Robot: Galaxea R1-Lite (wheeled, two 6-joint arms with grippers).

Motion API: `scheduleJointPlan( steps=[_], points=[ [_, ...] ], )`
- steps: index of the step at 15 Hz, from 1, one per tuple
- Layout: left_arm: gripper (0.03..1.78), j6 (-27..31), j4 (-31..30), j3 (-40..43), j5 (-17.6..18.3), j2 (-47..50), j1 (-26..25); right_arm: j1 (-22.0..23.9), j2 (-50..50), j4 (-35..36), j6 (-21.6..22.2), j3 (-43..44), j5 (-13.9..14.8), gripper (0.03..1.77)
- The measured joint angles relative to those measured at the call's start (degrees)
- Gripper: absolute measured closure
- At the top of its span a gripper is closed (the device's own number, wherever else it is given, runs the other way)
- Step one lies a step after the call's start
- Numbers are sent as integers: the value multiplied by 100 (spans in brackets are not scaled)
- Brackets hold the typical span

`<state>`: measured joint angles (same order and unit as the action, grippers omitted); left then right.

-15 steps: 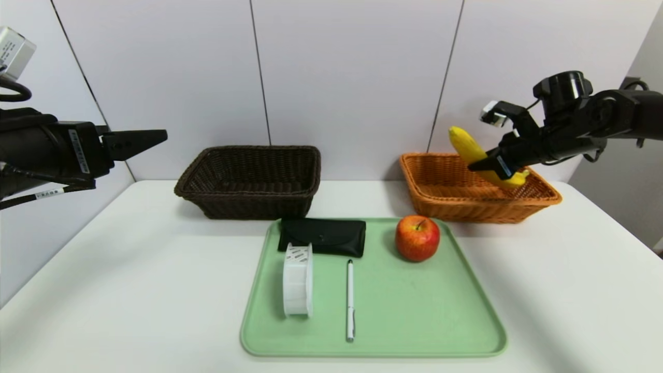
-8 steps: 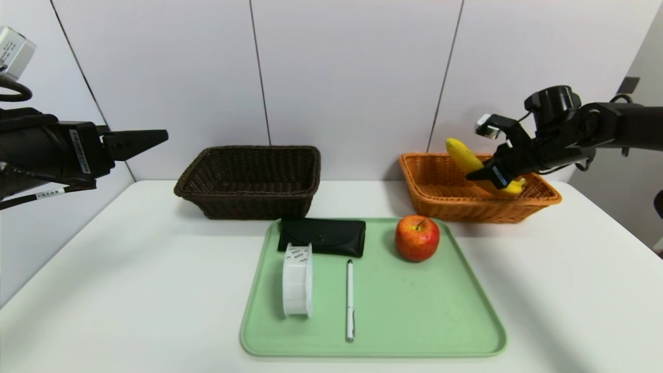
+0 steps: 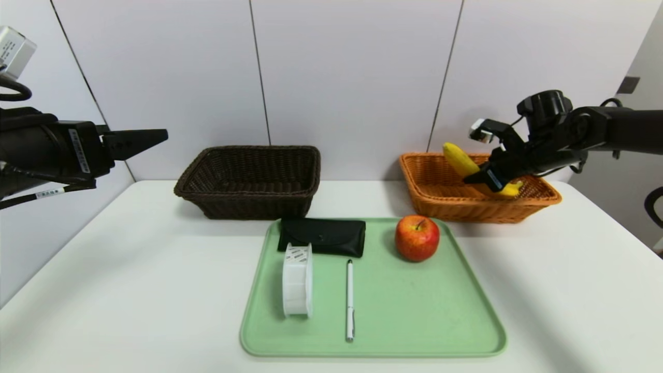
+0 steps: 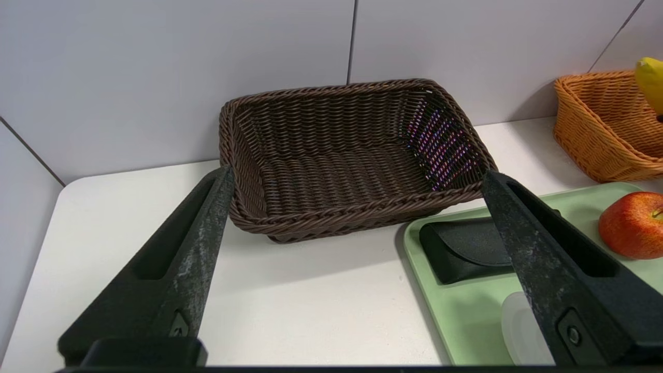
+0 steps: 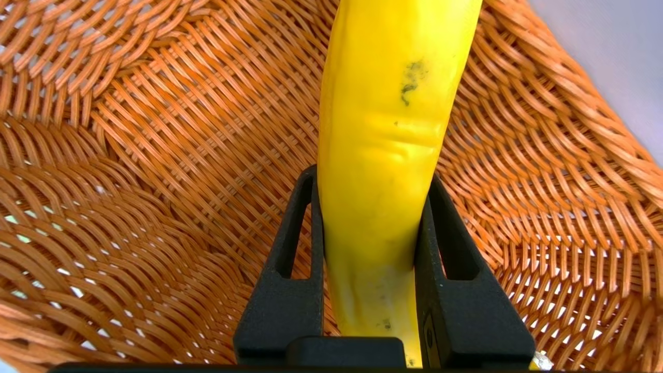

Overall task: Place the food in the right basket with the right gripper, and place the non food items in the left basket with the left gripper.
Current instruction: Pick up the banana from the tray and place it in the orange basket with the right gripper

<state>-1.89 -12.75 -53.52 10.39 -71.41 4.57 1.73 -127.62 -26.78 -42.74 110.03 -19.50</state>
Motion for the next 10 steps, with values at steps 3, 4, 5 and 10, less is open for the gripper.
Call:
scheduleJointPlan(
  steps=[3, 4, 5, 10],
  points=[
    [12, -1, 2, 0, 2, 0, 0, -16, -10, 22, 18, -2, 90, 105],
    [12, -6, 0, 0, 0, -2, 0, -13, -13, 66, 22, -2, 79, 93],
    [12, -11, 0, 0, -5, -6, 0, -13, -20, 63, 29, 5, 71, 83],
    [12, -9, -6, 0, -9, -30, 0, -33, -29, 66, 60, 57, 49, 48]
  ],
)
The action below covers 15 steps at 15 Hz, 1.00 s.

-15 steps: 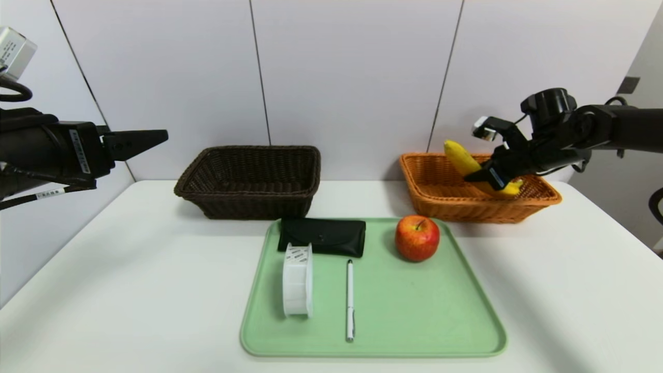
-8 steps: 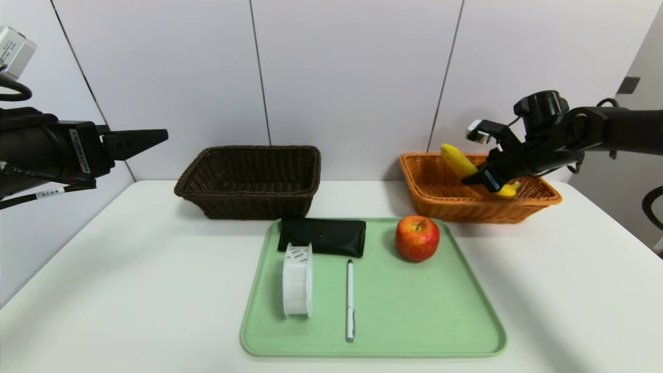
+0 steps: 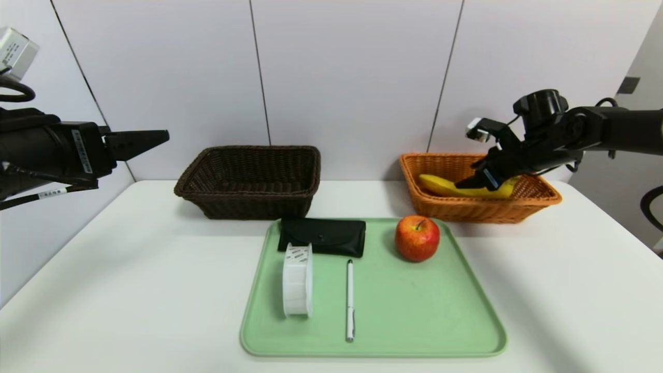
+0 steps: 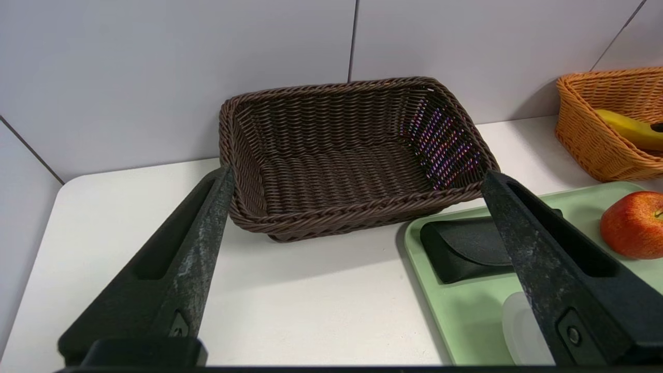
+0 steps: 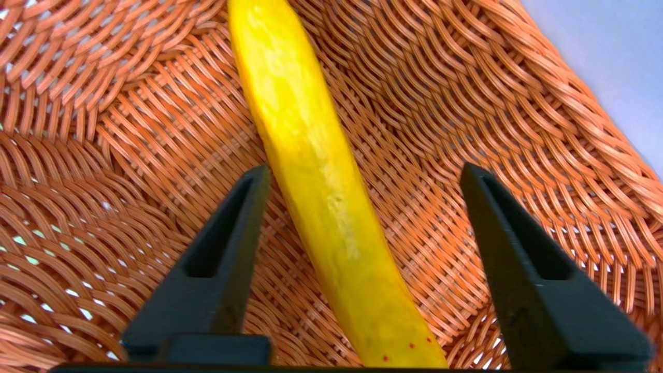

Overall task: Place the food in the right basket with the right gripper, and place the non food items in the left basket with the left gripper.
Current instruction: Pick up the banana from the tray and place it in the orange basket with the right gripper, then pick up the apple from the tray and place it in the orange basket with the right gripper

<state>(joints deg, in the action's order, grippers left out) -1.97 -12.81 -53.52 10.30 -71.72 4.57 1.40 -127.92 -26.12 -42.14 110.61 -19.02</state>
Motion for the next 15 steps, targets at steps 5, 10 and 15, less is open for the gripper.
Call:
scheduleJointPlan(
  steps=[5, 10, 15],
  points=[
    [12, -9, -61, 2, 4, -5, 0, -119, 391, 223, 141, 122, -228, 30],
    [12, -108, -80, 10, 9, -27, 0, -1107, 1317, -204, 1230, 100, -474, 20],
    [12, -144, -79, 16, 20, -27, 0, -2505, 2000, -1420, 2959, 87, 963, 15]
  ],
)
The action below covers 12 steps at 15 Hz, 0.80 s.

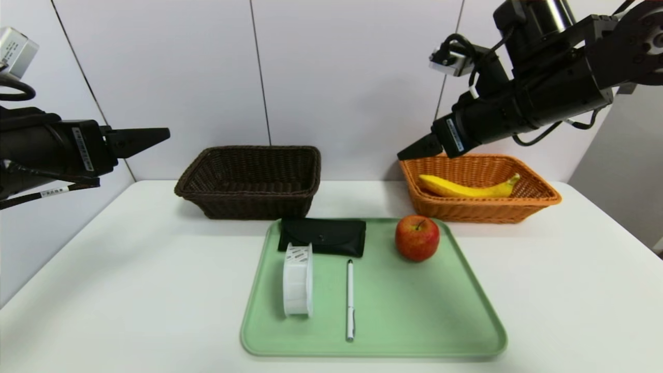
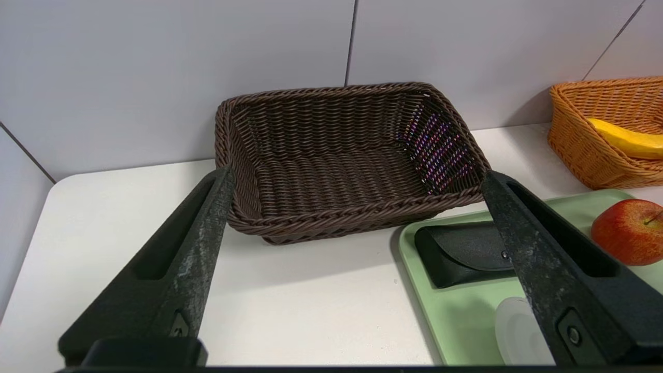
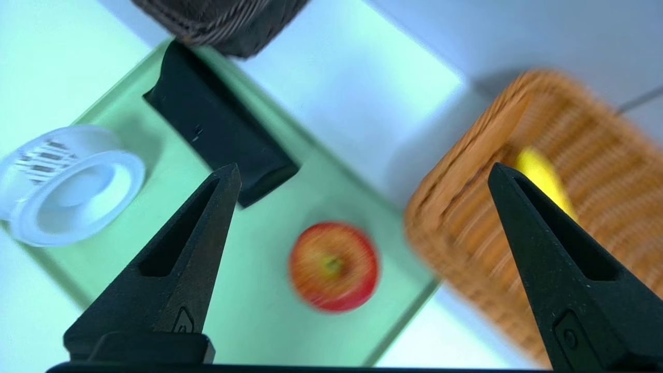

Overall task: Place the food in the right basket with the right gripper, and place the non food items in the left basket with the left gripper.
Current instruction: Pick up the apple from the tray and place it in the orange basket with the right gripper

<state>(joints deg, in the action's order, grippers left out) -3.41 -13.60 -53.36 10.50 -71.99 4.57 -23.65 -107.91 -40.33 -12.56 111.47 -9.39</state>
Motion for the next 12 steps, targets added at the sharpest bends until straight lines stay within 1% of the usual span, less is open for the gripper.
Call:
scheduleJointPlan(
  steps=[1, 2, 3, 6, 7, 9, 11, 12],
  points=[
    [12, 0, 7, 16, 5, 2, 5, -232, 77, -379, 265, 0, 484, 14],
    [12, 6, 7, 27, 6, 5, 5, -413, 124, -727, 534, 0, 862, 13],
    [12, 11, 11, 38, 11, 7, 6, -586, 155, -967, 903, 0, 1169, 13],
    [12, 46, 21, 39, 16, 5, 16, -1111, 129, -1438, 2402, -9, 2058, 12],
    [12, 55, 27, 39, 16, 5, 22, -1253, 100, -1552, 2878, -9, 2266, 11],
    [12, 57, 27, 39, 17, 5, 46, -1438, 0, -1629, 3758, -9, 2515, 11],
    [12, 63, 27, 41, 24, 2, 60, -1529, -179, -1731, 4530, -11, 2711, 11],
    [12, 61, 27, 41, 27, -4, 63, -1551, -251, -1821, 4797, -41, 2758, 11]
  ],
)
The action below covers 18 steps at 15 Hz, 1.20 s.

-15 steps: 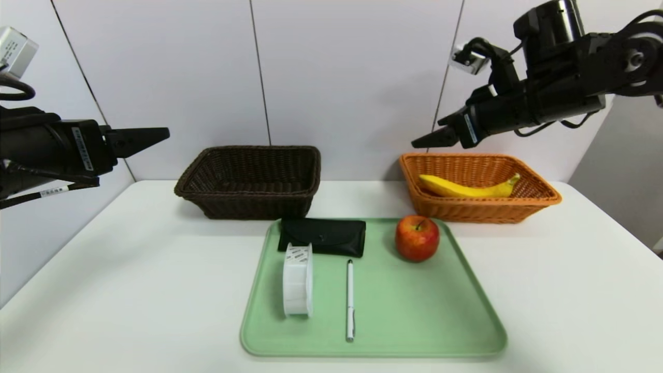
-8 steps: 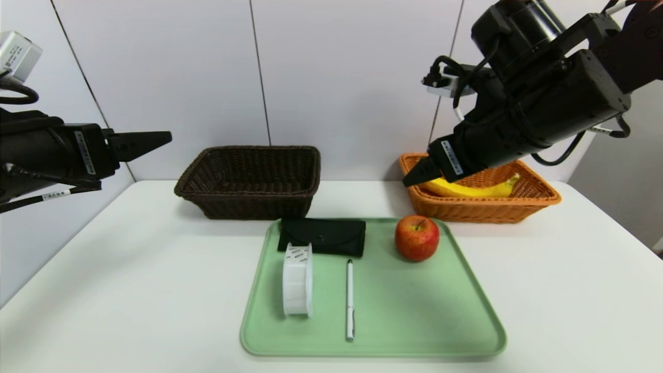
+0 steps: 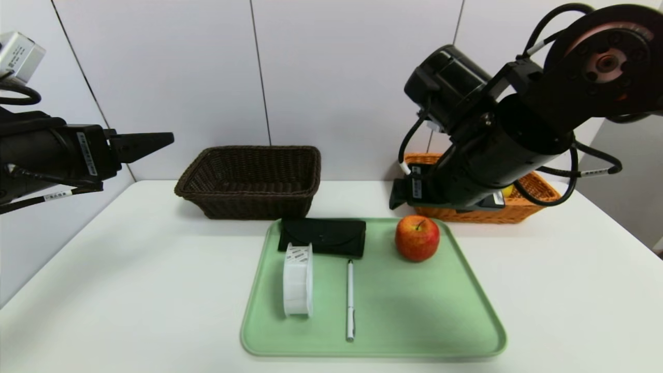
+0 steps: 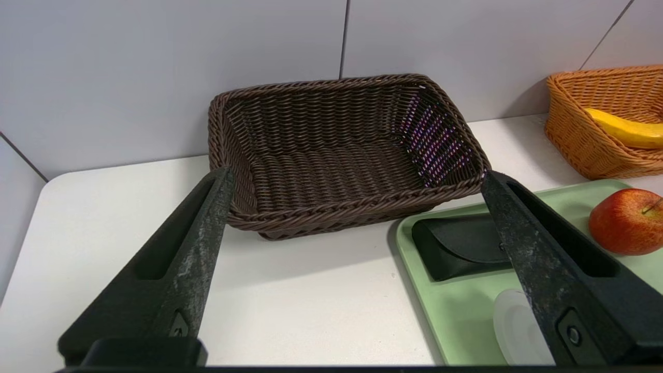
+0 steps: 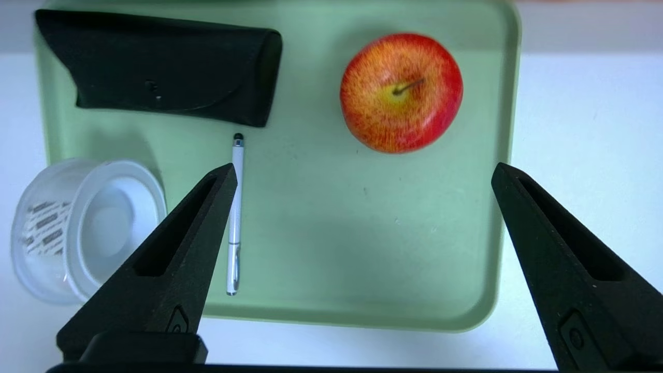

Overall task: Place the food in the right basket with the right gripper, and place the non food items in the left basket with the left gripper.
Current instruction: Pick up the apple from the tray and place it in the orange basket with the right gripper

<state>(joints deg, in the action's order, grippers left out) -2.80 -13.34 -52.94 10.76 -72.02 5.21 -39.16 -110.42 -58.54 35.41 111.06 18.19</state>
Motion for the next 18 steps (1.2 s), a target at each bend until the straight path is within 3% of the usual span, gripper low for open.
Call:
scheduleJointPlan(
  steps=[8, 14, 18],
  points=[
    [12, -4, 0, -2, -11, 2, -2, 222, -145, 195, -85, -623, 49, 11],
    [12, 2, 0, 0, -7, -5, -2, 416, -311, 640, -173, -750, -249, 10],
    [12, -6, -5, 0, -7, -22, -2, 485, -492, 837, -229, -772, -271, 10]
  ],
)
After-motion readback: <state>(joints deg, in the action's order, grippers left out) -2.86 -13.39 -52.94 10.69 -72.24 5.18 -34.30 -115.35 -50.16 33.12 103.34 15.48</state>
